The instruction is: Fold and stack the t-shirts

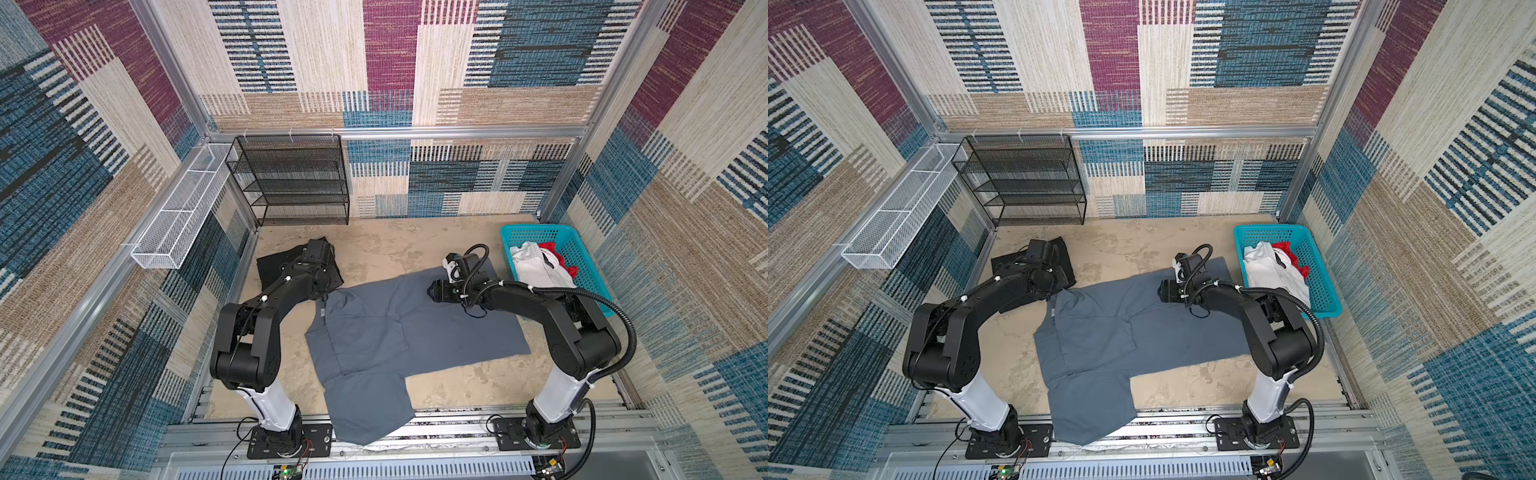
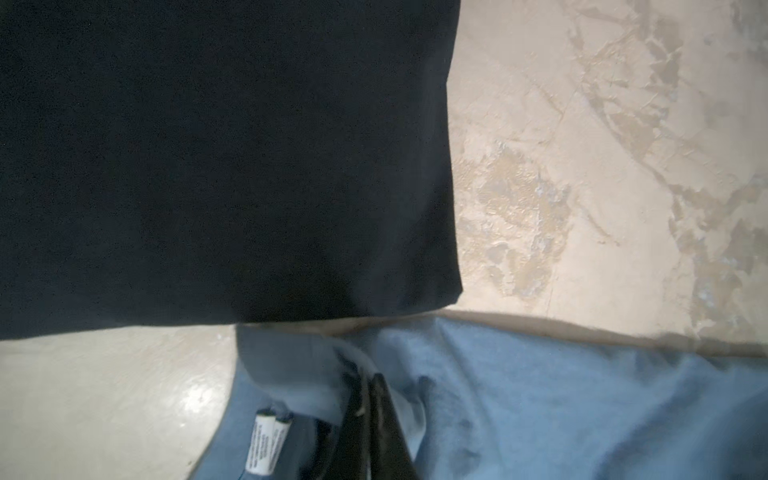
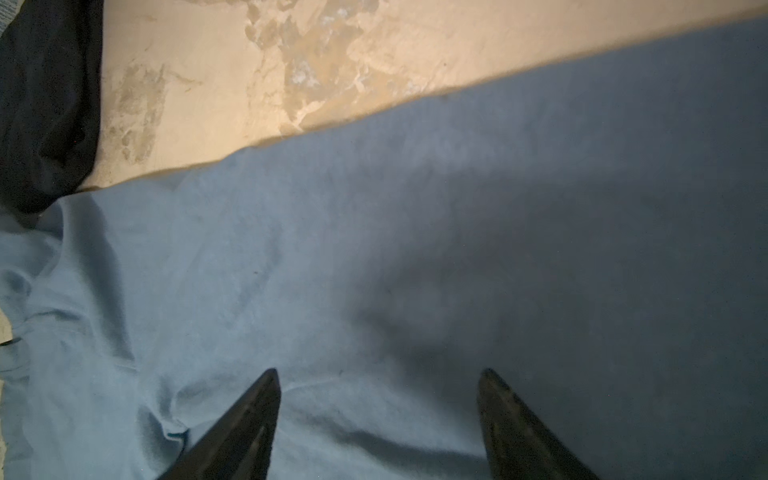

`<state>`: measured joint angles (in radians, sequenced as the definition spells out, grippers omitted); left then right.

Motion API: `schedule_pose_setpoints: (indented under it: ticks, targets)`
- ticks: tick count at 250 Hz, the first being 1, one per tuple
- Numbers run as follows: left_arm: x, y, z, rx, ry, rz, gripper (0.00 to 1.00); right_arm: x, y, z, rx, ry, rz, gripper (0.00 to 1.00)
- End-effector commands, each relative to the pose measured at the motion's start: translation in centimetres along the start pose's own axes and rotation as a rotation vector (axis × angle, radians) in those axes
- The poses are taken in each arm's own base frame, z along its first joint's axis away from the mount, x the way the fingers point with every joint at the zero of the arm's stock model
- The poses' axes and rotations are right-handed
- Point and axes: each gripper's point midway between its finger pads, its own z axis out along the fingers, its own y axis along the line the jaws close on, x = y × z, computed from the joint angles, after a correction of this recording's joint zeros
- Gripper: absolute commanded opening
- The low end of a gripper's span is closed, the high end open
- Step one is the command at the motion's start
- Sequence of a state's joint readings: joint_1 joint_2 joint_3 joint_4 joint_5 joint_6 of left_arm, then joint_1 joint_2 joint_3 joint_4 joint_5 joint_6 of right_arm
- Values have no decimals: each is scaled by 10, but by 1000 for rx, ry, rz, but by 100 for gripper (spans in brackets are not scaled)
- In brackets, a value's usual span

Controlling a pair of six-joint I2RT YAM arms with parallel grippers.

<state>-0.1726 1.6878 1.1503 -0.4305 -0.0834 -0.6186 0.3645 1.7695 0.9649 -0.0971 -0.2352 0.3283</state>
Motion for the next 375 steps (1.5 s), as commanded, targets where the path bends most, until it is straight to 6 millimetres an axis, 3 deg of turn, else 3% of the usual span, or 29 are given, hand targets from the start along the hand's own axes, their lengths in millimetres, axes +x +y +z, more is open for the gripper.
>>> schedule_pose_setpoints:
  ticks: [1, 60, 122, 150, 168, 243, 286, 315, 333, 375]
  targets:
    - [-2, 23, -14, -78, -60, -55, 0, 2, -15, 6, 18, -4, 56, 76]
    - [10, 63, -18, -186, -113, -157, 0, 16, -45, 11, 73, 23, 116, 75]
    - [18, 74, -13, -215, -89, -166, 0, 14, -48, 4, 86, 24, 122, 75]
    - [17, 73, -15, -193, -93, -137, 32, 1, -42, -7, 82, -5, 107, 76]
    - [14, 70, -17, -154, -108, -117, 43, -7, -39, -13, 86, -19, 92, 76]
    - [3, 24, -5, 65, -69, -21, 58, -46, -38, -14, 107, -51, 39, 76]
    - [7, 26, 14, 20, -3, -18, 57, -68, -53, -9, 124, -72, 38, 77]
    - [10, 28, 23, 5, 15, -24, 51, -72, -59, -6, 117, -73, 55, 77]
    - [12, 28, 27, -6, 32, -27, 41, -72, -59, -3, 112, -70, 58, 77]
    - [13, 31, 27, -18, 34, -30, 3, -70, -62, 2, 110, -62, 63, 77]
